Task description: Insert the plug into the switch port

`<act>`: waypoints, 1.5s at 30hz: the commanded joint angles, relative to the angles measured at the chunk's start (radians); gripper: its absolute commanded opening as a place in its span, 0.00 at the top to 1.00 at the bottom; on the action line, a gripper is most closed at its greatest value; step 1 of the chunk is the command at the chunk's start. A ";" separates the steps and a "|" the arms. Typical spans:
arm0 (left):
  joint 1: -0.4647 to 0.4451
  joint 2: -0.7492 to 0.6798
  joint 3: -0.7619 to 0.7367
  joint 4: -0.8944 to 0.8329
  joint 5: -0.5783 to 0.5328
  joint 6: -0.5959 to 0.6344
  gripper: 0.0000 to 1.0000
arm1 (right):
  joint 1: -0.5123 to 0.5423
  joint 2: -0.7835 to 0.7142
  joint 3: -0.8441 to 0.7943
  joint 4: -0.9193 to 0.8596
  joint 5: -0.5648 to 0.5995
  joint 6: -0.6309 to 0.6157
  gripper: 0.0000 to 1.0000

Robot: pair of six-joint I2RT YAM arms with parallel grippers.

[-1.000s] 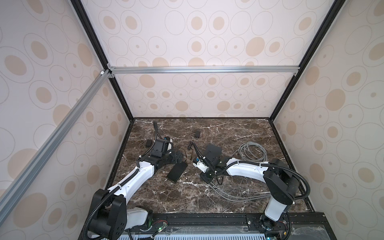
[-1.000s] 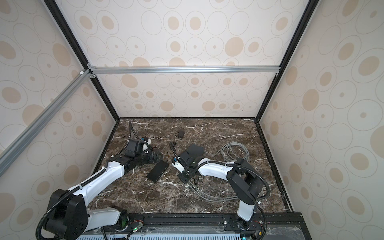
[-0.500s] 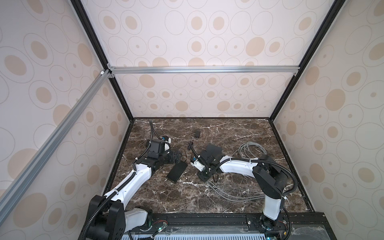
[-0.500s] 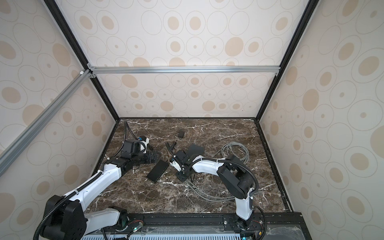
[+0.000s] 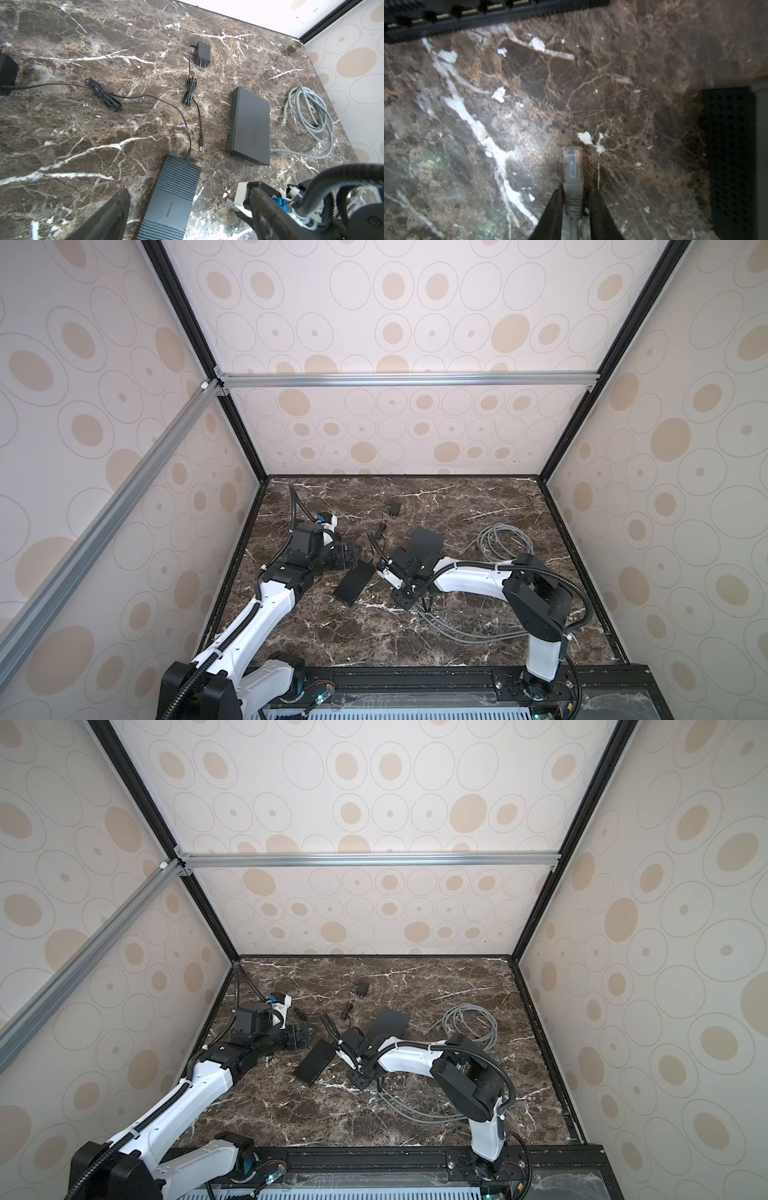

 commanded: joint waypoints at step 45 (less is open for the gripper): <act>0.013 0.002 -0.335 0.324 0.038 -0.211 0.26 | 0.063 -0.049 0.109 0.041 -0.192 0.090 0.91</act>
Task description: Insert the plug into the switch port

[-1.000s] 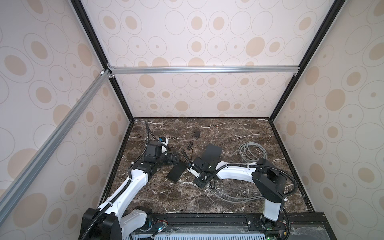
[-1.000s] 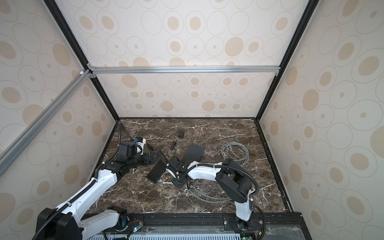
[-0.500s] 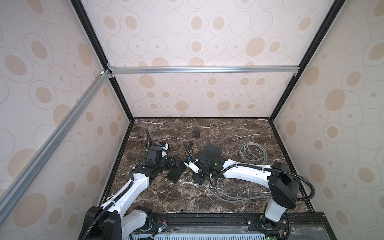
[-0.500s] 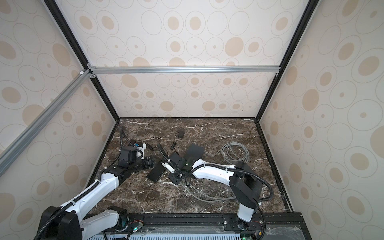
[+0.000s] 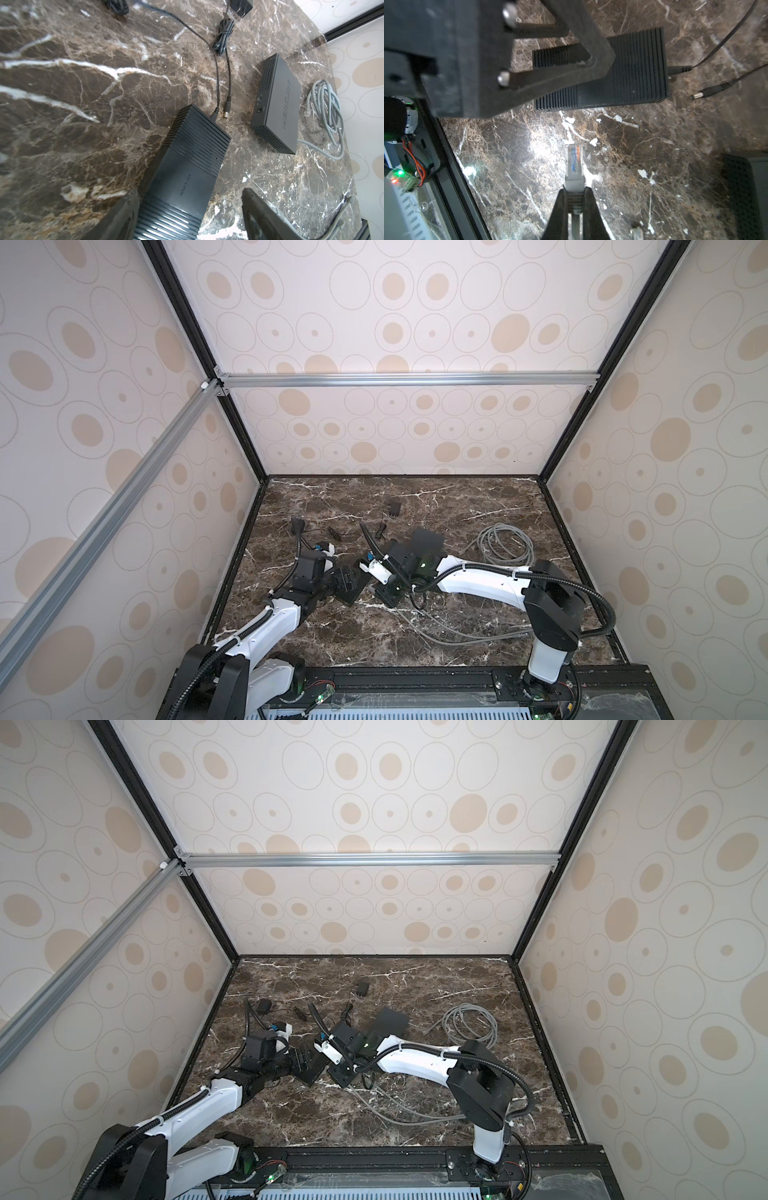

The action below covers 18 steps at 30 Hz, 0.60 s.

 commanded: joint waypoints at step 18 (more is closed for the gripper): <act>0.005 -0.338 0.009 0.086 0.125 -0.069 0.31 | -0.013 -0.234 -0.121 0.037 -0.167 -0.083 0.93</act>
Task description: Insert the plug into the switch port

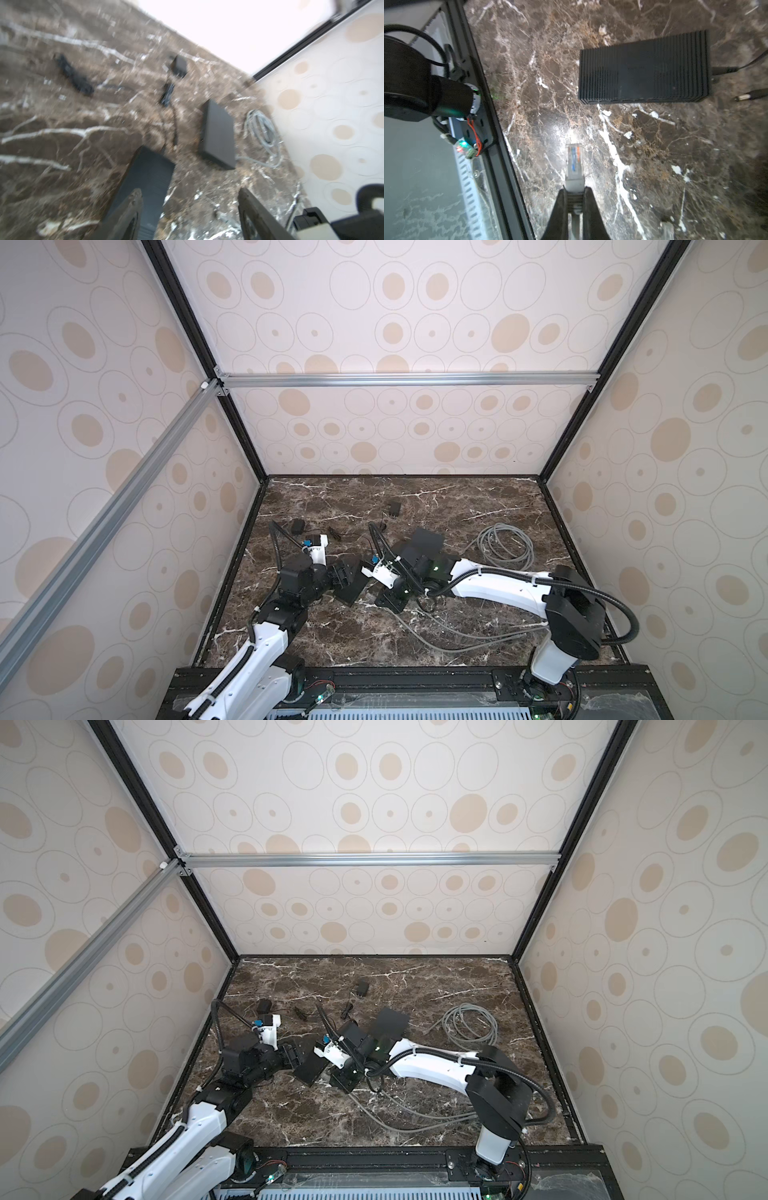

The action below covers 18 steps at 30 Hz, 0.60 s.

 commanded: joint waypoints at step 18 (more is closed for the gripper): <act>0.021 0.191 0.089 -0.100 -0.108 0.003 0.15 | -0.003 -0.112 -0.117 0.009 0.222 0.024 0.99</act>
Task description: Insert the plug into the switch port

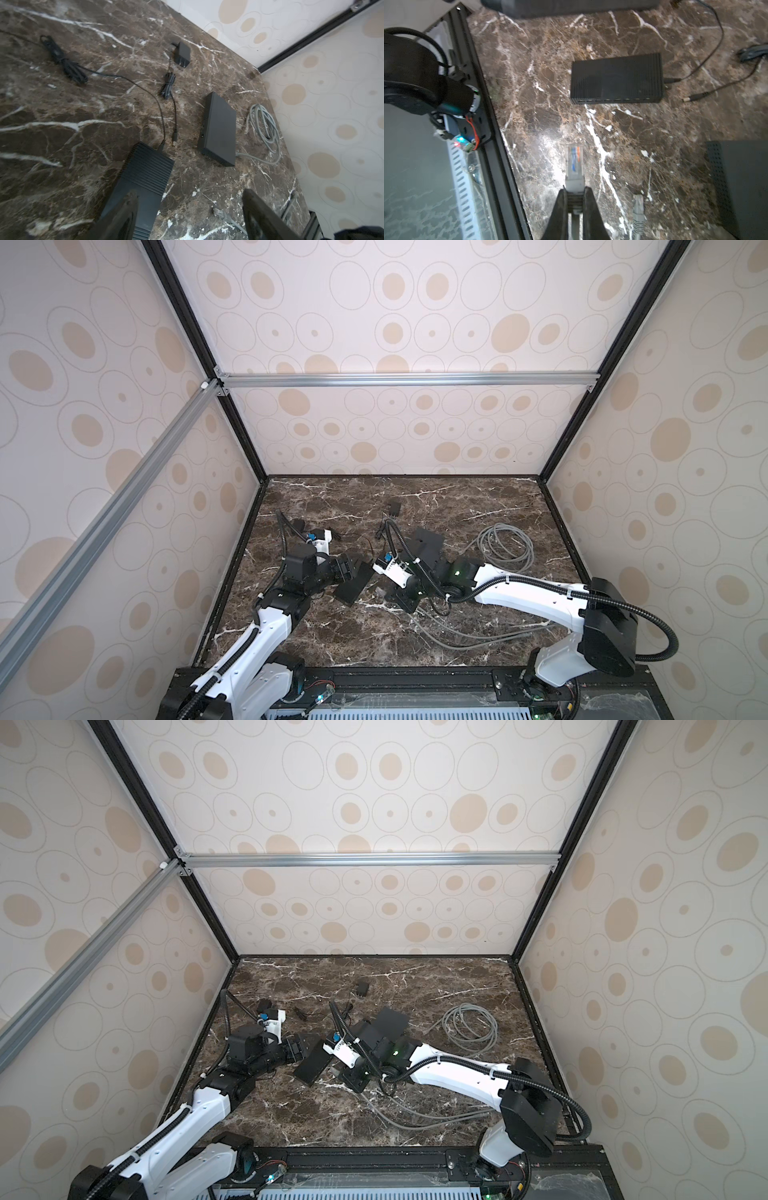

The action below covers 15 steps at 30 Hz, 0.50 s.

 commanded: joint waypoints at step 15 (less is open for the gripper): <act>0.012 0.217 -0.075 0.134 -0.140 -0.004 0.32 | 0.025 0.278 0.076 0.050 0.099 0.085 0.96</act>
